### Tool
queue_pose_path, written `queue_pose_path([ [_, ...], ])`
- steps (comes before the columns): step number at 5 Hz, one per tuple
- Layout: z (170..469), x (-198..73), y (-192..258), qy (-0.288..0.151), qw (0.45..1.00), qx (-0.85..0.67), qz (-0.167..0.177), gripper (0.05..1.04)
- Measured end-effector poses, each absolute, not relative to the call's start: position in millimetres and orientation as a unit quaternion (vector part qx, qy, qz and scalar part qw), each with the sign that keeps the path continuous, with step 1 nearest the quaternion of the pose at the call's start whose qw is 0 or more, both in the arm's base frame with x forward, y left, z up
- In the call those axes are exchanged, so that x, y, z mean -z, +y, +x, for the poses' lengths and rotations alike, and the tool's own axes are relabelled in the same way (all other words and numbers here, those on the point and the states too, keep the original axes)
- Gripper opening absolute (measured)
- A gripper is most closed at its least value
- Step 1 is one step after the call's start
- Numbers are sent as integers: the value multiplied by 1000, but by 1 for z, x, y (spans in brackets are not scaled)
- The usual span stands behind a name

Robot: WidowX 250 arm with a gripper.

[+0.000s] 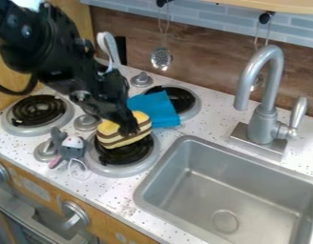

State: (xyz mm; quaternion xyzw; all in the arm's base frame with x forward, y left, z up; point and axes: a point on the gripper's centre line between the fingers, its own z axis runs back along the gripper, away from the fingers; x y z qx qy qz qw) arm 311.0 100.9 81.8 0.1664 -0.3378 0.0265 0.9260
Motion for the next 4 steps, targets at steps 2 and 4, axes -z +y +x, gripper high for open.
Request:
queue_pose_path([
  [2,315,-59,104,-309,938,-17,158,999],
  [4,325,-55,121,-306,931,-37,195,977],
])
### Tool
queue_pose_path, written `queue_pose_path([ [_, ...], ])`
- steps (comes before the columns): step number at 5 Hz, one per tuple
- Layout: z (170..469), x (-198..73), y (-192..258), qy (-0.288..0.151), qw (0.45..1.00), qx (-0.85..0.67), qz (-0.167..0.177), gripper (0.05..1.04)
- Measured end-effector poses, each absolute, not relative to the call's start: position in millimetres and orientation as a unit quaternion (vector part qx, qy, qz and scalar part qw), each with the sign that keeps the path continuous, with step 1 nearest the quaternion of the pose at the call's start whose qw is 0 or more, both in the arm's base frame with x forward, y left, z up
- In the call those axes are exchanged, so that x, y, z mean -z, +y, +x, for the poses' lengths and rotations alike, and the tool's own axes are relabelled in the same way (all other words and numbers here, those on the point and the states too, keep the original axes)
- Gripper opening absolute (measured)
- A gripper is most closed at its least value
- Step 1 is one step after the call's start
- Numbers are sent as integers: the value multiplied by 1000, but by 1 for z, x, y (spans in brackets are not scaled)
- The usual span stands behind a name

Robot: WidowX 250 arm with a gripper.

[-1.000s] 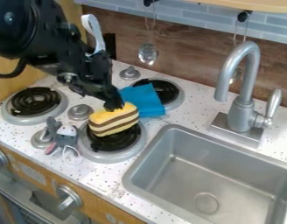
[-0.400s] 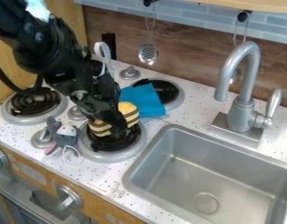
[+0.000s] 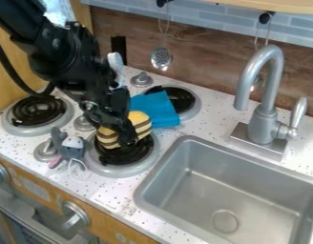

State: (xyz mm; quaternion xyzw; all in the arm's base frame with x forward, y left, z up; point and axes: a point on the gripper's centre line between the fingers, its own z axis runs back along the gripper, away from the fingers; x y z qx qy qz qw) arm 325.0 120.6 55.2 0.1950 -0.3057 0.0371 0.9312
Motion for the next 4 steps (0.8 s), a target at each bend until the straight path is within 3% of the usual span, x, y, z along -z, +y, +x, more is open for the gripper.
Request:
queue_pose_path([
  [1,328,-48,124,-304,931,-47,199,838],
  [2,330,-45,126,-310,927,-56,204,633],
  [3,329,-45,129,-313,925,-52,208,550],
  [4,327,-44,127,-313,925,-39,211,533],
])
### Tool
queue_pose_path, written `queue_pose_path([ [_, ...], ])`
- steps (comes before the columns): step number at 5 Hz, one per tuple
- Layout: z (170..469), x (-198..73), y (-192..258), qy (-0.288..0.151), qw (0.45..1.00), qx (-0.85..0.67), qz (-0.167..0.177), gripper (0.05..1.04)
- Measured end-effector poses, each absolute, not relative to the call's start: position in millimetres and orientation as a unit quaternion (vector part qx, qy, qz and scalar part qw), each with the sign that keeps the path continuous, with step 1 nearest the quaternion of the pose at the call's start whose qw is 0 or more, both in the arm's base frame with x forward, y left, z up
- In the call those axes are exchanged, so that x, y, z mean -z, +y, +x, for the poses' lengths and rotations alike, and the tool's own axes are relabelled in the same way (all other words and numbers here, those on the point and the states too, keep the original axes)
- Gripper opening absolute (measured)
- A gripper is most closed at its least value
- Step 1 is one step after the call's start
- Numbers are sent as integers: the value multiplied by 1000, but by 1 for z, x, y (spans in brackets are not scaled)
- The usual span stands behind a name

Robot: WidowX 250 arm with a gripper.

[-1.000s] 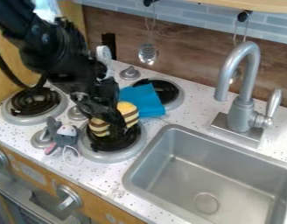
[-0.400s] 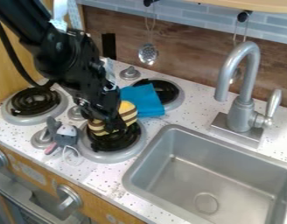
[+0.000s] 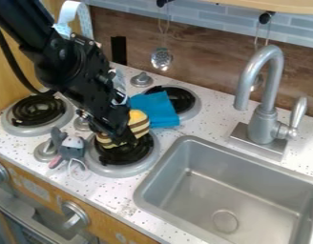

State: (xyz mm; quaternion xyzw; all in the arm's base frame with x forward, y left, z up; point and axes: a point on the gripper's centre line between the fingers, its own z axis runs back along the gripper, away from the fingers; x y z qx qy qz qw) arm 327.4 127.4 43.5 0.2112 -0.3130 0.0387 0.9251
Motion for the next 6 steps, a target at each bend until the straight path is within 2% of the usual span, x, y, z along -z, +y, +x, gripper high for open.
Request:
queue_pose_path([
  [2,325,-56,142,-321,922,-72,203,532],
  [4,329,-115,162,-379,890,-132,218,532],
  [6,304,-143,235,-374,837,-250,312,532],
])
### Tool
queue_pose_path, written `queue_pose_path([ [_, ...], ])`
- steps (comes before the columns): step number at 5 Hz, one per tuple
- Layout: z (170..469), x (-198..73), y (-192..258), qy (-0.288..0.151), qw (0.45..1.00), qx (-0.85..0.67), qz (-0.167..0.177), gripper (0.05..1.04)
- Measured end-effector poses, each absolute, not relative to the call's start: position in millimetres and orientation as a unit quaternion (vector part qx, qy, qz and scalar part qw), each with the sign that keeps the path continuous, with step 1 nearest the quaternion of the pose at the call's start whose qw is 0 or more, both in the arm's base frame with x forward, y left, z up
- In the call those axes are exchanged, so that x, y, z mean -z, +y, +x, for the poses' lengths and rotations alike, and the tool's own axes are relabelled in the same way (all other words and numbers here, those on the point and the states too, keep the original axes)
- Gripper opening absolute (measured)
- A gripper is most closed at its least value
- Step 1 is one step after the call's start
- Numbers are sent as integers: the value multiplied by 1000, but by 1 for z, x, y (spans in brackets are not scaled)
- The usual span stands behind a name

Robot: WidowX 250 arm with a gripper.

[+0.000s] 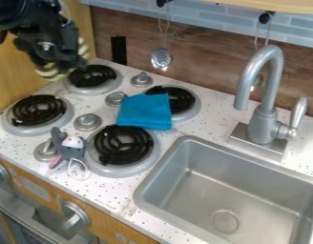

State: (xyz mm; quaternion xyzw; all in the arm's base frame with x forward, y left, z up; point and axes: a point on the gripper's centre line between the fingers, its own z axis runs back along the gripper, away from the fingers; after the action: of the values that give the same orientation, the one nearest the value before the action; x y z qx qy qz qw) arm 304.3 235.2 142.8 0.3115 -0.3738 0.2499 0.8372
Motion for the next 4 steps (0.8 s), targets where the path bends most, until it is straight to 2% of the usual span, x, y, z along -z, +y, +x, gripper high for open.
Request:
queue_pose_path([
  [1,296,-126,266,-335,829,-277,353,532],
  [2,288,-105,283,-299,832,-285,370,532],
  [3,285,-99,287,-289,836,-270,380,532],
  [4,280,-76,292,-250,844,-272,390,532],
])
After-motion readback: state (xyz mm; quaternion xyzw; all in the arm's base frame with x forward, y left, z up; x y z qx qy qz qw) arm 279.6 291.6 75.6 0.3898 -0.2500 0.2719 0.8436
